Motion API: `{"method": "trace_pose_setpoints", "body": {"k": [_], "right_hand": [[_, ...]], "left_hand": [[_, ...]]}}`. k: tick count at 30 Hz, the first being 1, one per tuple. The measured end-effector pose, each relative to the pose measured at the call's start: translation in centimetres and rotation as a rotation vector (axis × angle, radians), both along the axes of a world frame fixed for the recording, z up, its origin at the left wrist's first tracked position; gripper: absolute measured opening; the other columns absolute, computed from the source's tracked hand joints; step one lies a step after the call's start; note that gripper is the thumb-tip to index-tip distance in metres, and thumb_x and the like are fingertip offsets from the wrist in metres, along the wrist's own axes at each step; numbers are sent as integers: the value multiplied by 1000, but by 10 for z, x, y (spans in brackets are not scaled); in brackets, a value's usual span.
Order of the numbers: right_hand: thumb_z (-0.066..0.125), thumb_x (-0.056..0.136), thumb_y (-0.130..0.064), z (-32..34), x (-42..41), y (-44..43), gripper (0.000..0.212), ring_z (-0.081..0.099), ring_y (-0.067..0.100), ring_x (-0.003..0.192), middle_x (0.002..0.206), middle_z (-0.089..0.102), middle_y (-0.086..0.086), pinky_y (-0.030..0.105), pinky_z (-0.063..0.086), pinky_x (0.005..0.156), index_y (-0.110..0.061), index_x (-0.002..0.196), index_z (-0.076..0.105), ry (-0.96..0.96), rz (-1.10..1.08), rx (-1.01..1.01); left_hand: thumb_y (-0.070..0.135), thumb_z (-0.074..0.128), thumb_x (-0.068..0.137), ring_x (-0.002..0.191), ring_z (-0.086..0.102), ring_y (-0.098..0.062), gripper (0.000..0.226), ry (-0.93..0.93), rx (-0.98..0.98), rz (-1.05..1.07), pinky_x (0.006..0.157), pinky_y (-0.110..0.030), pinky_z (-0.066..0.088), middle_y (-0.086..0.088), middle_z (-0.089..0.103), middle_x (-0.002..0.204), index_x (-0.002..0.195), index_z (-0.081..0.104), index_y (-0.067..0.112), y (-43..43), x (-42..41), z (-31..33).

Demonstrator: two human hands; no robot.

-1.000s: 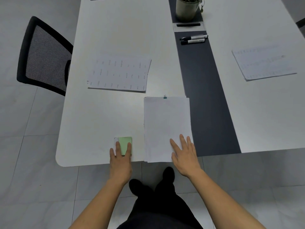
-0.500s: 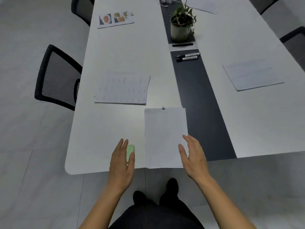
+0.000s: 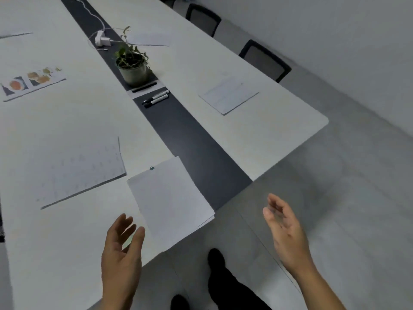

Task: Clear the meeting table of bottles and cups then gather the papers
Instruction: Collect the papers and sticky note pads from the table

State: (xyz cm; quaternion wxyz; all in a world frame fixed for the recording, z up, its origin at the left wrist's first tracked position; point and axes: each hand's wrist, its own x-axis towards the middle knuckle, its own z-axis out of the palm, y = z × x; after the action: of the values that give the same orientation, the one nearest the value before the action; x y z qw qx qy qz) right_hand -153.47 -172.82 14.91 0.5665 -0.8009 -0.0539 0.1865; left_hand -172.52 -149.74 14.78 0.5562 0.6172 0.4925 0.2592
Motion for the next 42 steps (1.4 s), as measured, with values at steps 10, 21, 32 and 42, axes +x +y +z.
{"method": "trace_pose_setpoints", "body": {"k": [10, 21, 32, 42], "right_hand": [[59, 95, -35, 21, 19, -156, 36, 57, -11, 115, 125, 64, -21, 20, 43, 96, -33, 131, 59, -106, -474, 51], [61, 97, -24, -8, 227, -284, 33, 58, -13, 110, 126, 63, -17, -1, 42, 82, -27, 129, 59, -84, -468, 130], [68, 91, -23, -10, 474, -315, 37, 61, -6, 113, 119, 66, -22, 11, 50, 92, -33, 126, 60, -84, -347, 73], [68, 92, -18, 31, 732, -336, 37, 62, 0, 114, 120, 68, -19, 7, 49, 87, -35, 124, 61, -159, -465, 18]], "left_hand": [[22, 59, 97, 114, 60, -1, 41, -83, 78, -498, 88, -26, 48, 15, 62, 127, 136, 51, 31, -100, 147, 18], [15, 64, 93, 106, 64, 0, 43, -50, 17, -583, 94, -35, 51, 8, 65, 122, 132, 54, 29, -245, 352, 10], [24, 73, 85, 112, 62, -1, 50, -126, 58, -475, 85, -22, 48, 10, 68, 119, 130, 55, 32, -270, 569, 7], [13, 64, 94, 110, 63, -5, 39, -161, -2, -567, 92, -33, 50, 10, 69, 116, 128, 57, 31, -270, 875, 23]]}}
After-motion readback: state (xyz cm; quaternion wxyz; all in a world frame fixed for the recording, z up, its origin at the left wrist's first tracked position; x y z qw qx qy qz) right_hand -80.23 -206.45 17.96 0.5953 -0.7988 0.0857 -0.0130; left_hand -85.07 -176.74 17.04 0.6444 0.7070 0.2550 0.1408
